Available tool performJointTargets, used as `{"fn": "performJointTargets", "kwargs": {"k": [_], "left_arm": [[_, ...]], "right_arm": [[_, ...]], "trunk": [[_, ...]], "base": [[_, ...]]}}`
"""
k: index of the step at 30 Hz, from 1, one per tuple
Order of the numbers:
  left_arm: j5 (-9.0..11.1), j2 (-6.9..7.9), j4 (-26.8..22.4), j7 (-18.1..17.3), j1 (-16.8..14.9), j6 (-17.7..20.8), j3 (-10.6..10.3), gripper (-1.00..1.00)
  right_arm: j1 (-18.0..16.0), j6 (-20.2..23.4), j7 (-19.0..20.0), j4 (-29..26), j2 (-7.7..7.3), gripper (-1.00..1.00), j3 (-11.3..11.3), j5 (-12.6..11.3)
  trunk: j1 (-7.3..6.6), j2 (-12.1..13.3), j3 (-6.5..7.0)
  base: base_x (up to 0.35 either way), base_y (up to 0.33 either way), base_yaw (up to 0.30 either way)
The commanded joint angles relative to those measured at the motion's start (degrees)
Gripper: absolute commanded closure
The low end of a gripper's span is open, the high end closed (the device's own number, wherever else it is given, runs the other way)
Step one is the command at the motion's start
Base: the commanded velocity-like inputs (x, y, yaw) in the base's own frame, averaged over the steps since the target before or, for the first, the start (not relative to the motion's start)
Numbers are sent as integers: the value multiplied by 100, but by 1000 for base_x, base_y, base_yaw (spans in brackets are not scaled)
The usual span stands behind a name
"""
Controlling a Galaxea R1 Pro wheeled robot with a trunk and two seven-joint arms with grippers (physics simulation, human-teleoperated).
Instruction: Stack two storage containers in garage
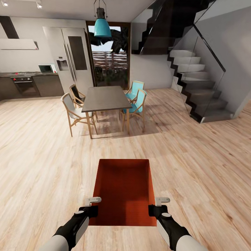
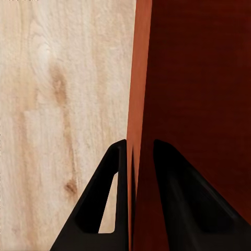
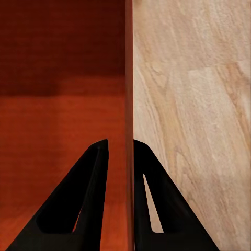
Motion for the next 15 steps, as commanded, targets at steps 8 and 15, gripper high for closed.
{"fn": "performJointTargets", "kwargs": {"k": [8,15], "left_arm": [[-37,44,0,52,3,37,-91,100],[-37,44,0,52,3,38,-91,100]], "right_arm": [[-8,54,-253,-279,-135,100,-78,96],[-8,58,-283,-279,-133,100,-79,96]], "trunk": [[3,-11,-11],[3,-11,-11]], "base": [[0,0,-116],[0,0,-265]]}}
